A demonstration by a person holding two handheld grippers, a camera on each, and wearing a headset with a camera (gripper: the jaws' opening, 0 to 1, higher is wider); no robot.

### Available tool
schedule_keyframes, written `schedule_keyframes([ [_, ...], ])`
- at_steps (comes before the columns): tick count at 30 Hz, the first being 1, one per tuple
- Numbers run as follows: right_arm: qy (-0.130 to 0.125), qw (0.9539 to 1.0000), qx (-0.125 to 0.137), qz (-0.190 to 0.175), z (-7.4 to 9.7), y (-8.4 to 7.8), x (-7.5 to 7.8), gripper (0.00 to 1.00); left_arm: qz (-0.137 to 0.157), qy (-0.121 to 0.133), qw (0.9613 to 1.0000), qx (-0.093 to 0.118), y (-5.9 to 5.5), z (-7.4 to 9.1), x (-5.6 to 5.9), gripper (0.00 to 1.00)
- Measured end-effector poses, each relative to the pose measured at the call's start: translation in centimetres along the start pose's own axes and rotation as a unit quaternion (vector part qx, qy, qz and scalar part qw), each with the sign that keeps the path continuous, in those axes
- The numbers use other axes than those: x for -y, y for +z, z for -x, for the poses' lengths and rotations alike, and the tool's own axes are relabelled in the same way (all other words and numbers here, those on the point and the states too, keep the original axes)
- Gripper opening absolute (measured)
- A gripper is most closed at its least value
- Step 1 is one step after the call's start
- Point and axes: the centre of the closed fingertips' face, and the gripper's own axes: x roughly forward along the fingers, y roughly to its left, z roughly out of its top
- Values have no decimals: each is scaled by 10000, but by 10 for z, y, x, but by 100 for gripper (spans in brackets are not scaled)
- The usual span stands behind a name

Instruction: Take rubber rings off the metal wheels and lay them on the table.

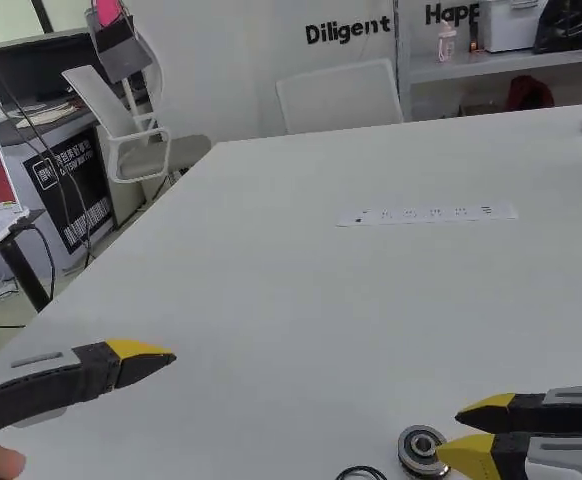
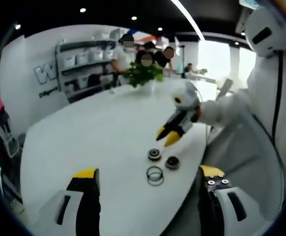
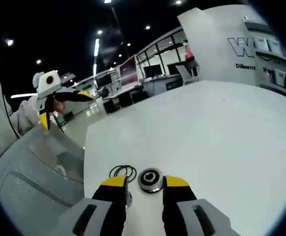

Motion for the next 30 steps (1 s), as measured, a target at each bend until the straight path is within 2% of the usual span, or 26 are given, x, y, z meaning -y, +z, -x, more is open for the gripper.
schedule_keyframes([
  [2,-47,10000,-41,19,0,-2,2,25,-179,-109,9998,-11,5,-6,2,80],
  [8,-134,9988,-346,328,0,-16,5,23,-357,-185,9992,-89,17,-26,-3,74],
  [11,-160,9981,-424,419,-2,-19,6,23,-669,-279,9973,-139,24,-36,-5,69],
  [15,-191,9970,-526,533,-4,-21,8,22,-740,-266,9969,-11,32,-47,-14,66],
  [18,-200,9964,-582,577,-5,-23,8,22,-845,-354,9958,77,40,-56,-13,64],
  [23,-209,9961,-597,610,-6,-24,9,22,-1121,-395,9929,-2,41,-72,-15,56],
  [27,-195,9960,-616,617,-8,-25,9,22,-1175,-597,9913,21,42,-86,-9,48],
  [30,-192,9958,-640,618,-9,-25,11,22,-1215,-774,9896,-42,39,-101,-5,41],
])
